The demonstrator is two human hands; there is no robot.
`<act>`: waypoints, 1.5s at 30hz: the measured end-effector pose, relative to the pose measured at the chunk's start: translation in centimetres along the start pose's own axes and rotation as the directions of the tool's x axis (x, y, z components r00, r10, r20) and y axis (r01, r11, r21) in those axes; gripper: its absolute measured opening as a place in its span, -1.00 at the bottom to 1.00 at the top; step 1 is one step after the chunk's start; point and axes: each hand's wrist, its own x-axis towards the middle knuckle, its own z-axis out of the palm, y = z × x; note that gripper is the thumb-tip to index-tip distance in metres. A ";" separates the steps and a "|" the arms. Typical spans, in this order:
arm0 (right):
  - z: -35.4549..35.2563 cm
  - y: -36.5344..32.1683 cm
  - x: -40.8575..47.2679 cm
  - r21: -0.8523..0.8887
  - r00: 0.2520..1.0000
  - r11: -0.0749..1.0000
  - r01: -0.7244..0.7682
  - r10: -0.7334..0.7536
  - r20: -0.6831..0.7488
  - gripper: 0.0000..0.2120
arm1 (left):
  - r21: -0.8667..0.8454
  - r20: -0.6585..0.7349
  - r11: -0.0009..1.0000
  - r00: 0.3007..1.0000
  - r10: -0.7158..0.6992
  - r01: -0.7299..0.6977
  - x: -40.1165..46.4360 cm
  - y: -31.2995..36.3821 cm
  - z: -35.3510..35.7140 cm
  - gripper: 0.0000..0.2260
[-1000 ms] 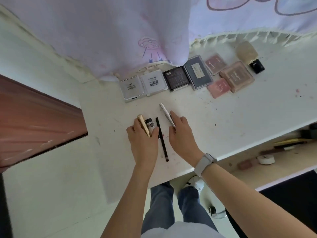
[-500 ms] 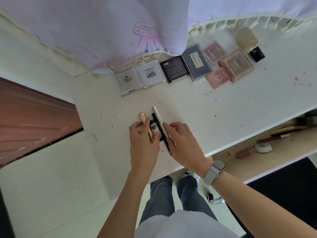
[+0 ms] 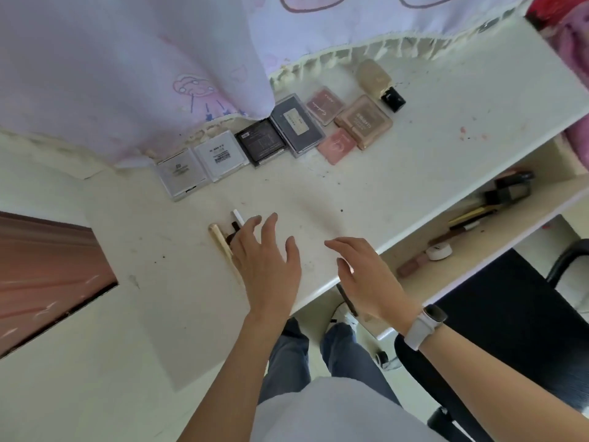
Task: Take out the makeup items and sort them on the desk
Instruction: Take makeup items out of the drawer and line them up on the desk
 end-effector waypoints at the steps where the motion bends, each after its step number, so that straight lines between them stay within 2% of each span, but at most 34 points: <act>1: -1.0 1.3 -0.9 0.001 0.999 0.999 -0.044 0.044 -0.018 -0.65 | -0.022 0.015 0.998 0.998 0.063 -0.063 -0.3 1.6 0.8 -0.66; 4: -4.4 6.0 -3.8 0.007 0.987 0.989 -0.148 0.148 -0.062 -0.68 | -0.085 0.063 0.958 0.958 0.281 -0.275 -1.7 7.0 3.8 -0.71; 7: -7.9 11.5 -6.1 -0.030 0.970 0.972 -0.235 0.233 -0.069 -0.70 | -0.187 0.161 0.890 0.881 0.445 -0.416 -3.3 11.9 8.0 -0.75; 9: -10.2 15.3 -6.8 -0.048 0.956 0.958 -0.282 0.277 -0.100 -0.71 | -0.216 0.273 0.857 0.814 0.513 -0.467 -4.2 14.6 11.3 -0.77; 12: -13.3 21.1 -6.7 -0.101 0.938 0.936 -0.337 0.325 -0.122 -0.71 | -0.201 0.415 0.839 0.732 0.541 -0.506 -4.7 17.4 16.8 -0.76; 16: -16.0 28.4 -4.9 -0.209 0.923 0.901 -0.380 0.356 -0.143 -0.70 | -0.121 0.577 0.853 0.663 0.476 -0.507 -3.4 19.5 23.9 -0.69; 21: -17.3 34.0 -1.8 -0.329 0.924 0.867 -0.375 0.321 -0.206 -0.71 | -0.029 0.618 0.820 0.634 0.464 -0.572 -1.2 21.6 31.0 -0.68; 26: -17.7 36.9 -0.2 -0.420 0.936 0.840 -0.345 0.275 -0.220 -0.71 | 0.091 0.638 0.779 0.637 0.433 -0.621 -1.0 22.4 35.4 -0.67; 30: -16.9 37.5 0.1 -0.418 0.929 0.839 -0.350 0.253 -0.270 -0.69 | 0.148 0.690 0.770 0.622 0.369 -0.621 -0.3 22.6 36.3 -0.64; 33: -16.4 37.6 0.2 -0.403 0.921 0.845 -0.351 0.233 -0.313 -0.70 | 0.195 0.716 0.762 0.621 0.319 -0.617 0.0 23.3 36.7 -0.69; 39: -15.8 38.0 0.3 -0.382 0.895 0.864 -0.329 0.156 -0.417 -0.67 | 0.135 0.815 0.852 0.546 0.195 -0.506 0.6 24.3 37.1 -0.80; 42: -15.6 38.1 0.3 -0.375 0.883 0.871 -0.319 0.129 -0.452 -0.63 | 0.120 0.839 0.917 0.532 0.110 -0.380 0.8 24.4 37.3 -0.77; 45: -15.5 38.3 0.2 -0.368 0.880 0.873 -0.320 0.130 -0.456 -0.68 | 0.112 0.857 0.953 0.512 0.050 -0.282 1.0 24.5 37.2 -0.69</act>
